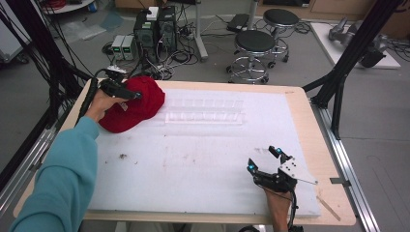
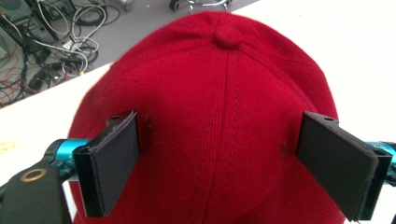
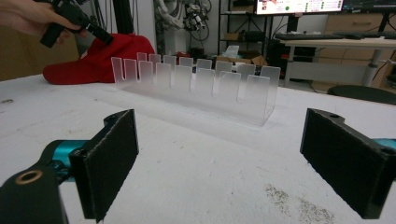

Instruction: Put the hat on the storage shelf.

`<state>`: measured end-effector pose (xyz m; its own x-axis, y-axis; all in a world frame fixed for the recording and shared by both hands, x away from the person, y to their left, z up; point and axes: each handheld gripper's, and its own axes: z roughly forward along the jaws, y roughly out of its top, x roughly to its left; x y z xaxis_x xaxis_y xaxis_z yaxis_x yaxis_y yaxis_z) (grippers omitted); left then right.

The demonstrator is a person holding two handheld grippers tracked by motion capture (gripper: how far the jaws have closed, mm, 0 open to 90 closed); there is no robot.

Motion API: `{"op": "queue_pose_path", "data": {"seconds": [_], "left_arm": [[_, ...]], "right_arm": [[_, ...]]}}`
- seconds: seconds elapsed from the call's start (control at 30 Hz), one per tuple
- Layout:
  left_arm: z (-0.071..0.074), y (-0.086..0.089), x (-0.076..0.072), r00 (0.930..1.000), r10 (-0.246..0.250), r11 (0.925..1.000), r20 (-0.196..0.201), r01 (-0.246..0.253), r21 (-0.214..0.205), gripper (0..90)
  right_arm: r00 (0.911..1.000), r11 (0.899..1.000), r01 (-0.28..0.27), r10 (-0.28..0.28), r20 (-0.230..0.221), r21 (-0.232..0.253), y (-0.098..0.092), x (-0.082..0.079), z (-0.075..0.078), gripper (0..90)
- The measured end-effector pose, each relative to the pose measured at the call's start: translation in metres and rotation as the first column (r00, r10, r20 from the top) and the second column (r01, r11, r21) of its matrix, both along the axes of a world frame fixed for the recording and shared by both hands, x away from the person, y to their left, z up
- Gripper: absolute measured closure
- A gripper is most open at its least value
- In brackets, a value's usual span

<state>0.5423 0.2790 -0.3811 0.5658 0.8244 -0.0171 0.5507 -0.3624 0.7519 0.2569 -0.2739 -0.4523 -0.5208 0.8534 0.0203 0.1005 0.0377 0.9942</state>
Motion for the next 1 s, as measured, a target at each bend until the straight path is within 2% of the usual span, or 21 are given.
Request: {"op": "queue_pose_path", "data": {"seconds": [0.13, 0.43, 0.67, 0.73, 0.8, 0.9, 1.0], "left_arm": [[-0.009, -0.004, 0.002, 0.9996, 0.006, 0.9996, -0.027, -0.005, 0.027, 14.2], [-0.017, -0.007, 0.005, 0.9992, 0.02, 0.9985, -0.036, -0.018, 0.051, 19.5], [-0.022, -0.006, 0.002, 0.9993, 0.034, 0.9979, -0.015, -0.033, 0.055, 33.6], [-0.023, -0.006, 0.002, 0.999, 0.042, 0.997, -0.011, -0.042, 0.065, 40.4], [-0.026, -0.008, 0.0, 0.9977, 0.066, 0.9934, -0.016, -0.064, 0.094, 43.8], [-0.025, -0.008, -0.001, 0.9966, 0.082, 0.9909, -0.01, -0.08, 0.108, 50.6], [-0.024, -0.009, 0.0, 0.9949, 0.1, 0.9903, -0.013, -0.098, 0.098, 50.6]], "right_arm": [[1.0, 1.0, 0.001, -0.001, 0.002, -0.002, 0.0, 0.0, 0.0, 10.3], [1.0, 1.0, 0.003, -0.003, 0.001, -0.002, 0.0, 0.0, 0.0, 10.3], [1.0, 1.0, 0.004, -0.004, 0.001, -0.001, 0.0, 0.0, 0.0, 10.3], [1.0, 1.0, 0.004, -0.004, 0.002, -0.001, 0.0, 0.0, 0.0, 10.3], [1.0, 1.0, 0.004, -0.004, 0.002, 0.002, 0.0, 0.0, 0.0, 10.3], [1.0, 1.0, 0.003, -0.003, 0.002, 0.002, 0.0, 0.0, 0.0, 10.3], [1.0, 1.0, 0.007, -0.007, -0.001, 0.007, 0.0, -0.001, 0.0, 10.3]]}}
